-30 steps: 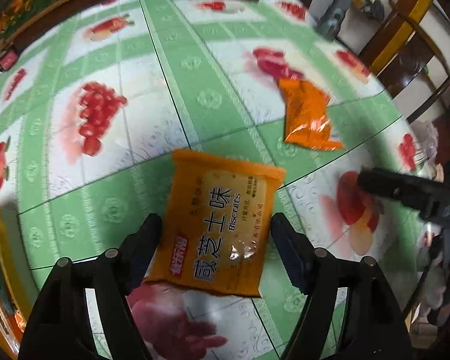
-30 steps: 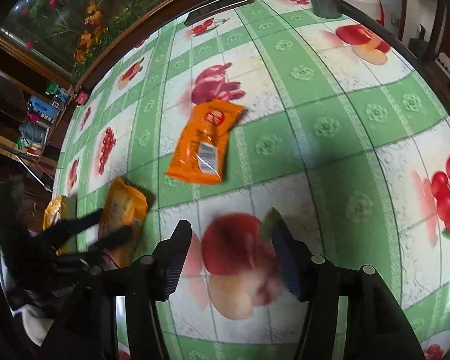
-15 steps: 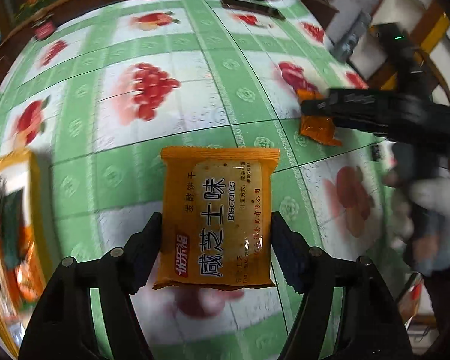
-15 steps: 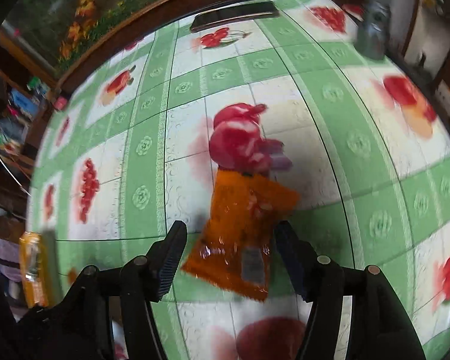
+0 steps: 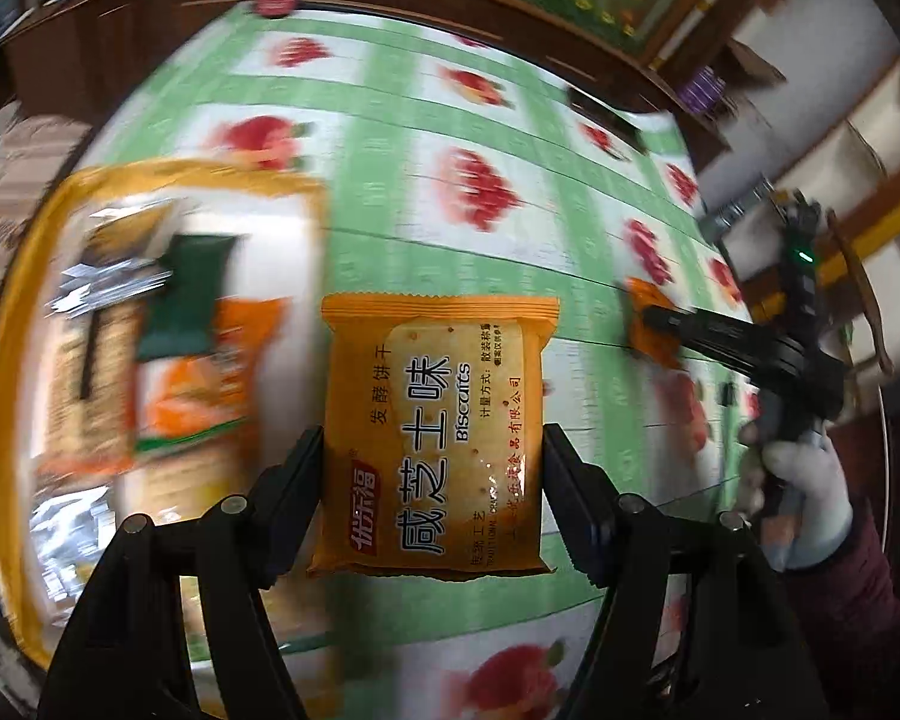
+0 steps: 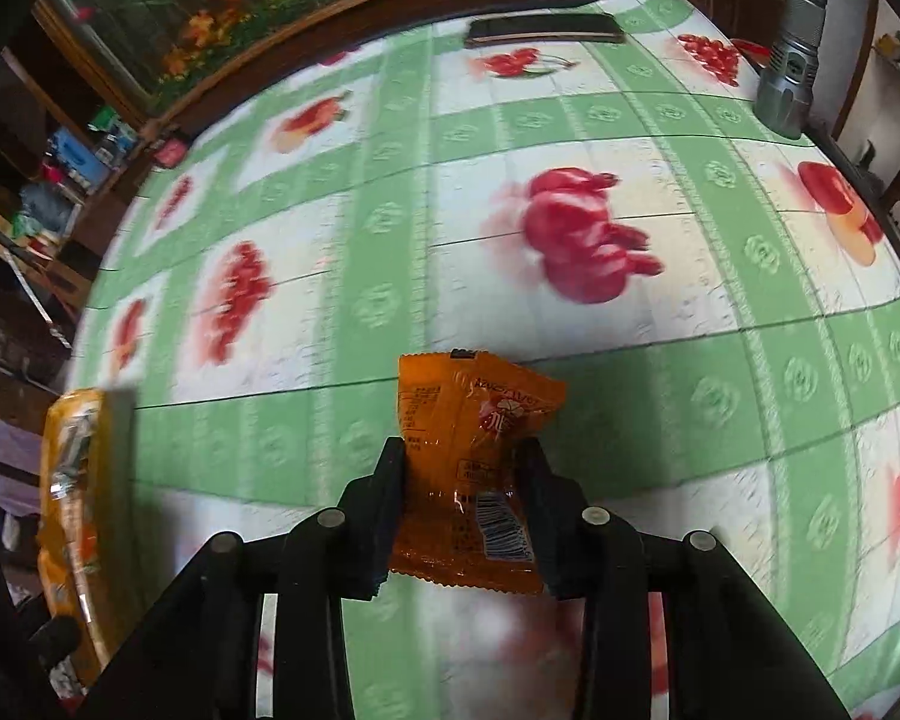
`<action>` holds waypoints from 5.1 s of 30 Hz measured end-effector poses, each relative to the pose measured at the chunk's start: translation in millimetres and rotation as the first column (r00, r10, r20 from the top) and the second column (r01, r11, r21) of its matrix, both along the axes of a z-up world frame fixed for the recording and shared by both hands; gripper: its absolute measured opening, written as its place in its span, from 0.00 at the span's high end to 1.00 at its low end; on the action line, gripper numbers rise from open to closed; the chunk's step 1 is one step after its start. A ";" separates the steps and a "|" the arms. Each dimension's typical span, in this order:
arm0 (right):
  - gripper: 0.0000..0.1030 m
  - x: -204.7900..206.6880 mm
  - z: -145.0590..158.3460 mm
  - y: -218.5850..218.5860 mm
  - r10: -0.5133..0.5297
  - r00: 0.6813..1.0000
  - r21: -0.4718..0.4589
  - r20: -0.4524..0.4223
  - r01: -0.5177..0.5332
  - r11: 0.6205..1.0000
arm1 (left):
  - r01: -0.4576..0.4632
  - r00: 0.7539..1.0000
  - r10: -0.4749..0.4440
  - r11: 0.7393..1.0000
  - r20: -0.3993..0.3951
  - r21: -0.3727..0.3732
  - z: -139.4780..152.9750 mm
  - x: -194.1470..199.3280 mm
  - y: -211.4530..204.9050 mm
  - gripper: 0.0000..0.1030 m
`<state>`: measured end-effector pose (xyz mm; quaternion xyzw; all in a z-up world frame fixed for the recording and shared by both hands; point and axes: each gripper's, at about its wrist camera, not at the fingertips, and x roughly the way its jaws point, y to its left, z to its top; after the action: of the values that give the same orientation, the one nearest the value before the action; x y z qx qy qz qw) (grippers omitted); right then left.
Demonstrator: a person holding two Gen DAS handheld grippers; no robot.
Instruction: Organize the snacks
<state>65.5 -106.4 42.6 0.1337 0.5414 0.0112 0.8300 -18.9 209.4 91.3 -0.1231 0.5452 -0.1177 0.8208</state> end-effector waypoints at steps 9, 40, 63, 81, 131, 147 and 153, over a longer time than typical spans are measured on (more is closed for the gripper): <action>0.63 -23.4 39.8 101.4 0.158 0.985 0.078 0.064 -0.163 0.984 | -0.135 0.990 0.135 0.991 -0.032 0.012 -10.1 -27.0 91.8 0.33; 0.07 -104.8 97.2 265.1 0.282 0.896 -0.226 0.344 -0.212 0.951 | -0.085 0.892 0.005 0.984 0.453 0.157 78.3 -71.3 115.4 0.00; 0.12 -192.4 84.6 209.9 0.407 0.872 -0.179 0.272 -0.370 0.912 | -0.298 0.908 0.168 0.903 0.385 0.309 94.0 -112.5 31.4 0.00; 0.12 -209.7 87.6 166.8 0.432 0.861 -0.170 0.270 -0.399 0.901 | -0.325 0.908 0.188 0.880 0.375 0.346 96.5 -129.0 -16.1 0.00; 0.12 -222.9 80.7 226.0 0.484 0.843 -0.213 0.237 -0.441 0.872 | -0.413 0.879 0.284 0.855 0.384 0.313 81.9 -153.8 46.5 0.00; 0.12 -220.9 39.3 219.3 0.467 0.879 -0.200 0.099 -0.442 0.874 | -0.328 0.943 0.291 0.886 0.159 0.329 30.6 -140.1 47.6 0.00; 0.12 -221.2 37.3 227.4 0.472 0.877 -0.205 0.089 -0.447 0.871 | -0.308 0.950 0.273 0.895 0.148 0.323 27.4 -137.7 52.3 0.00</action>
<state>-155.8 121.0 79.9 -0.0750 0.4985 0.1691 0.8469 -156.5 261.6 118.7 -0.0528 0.4916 0.0969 0.8638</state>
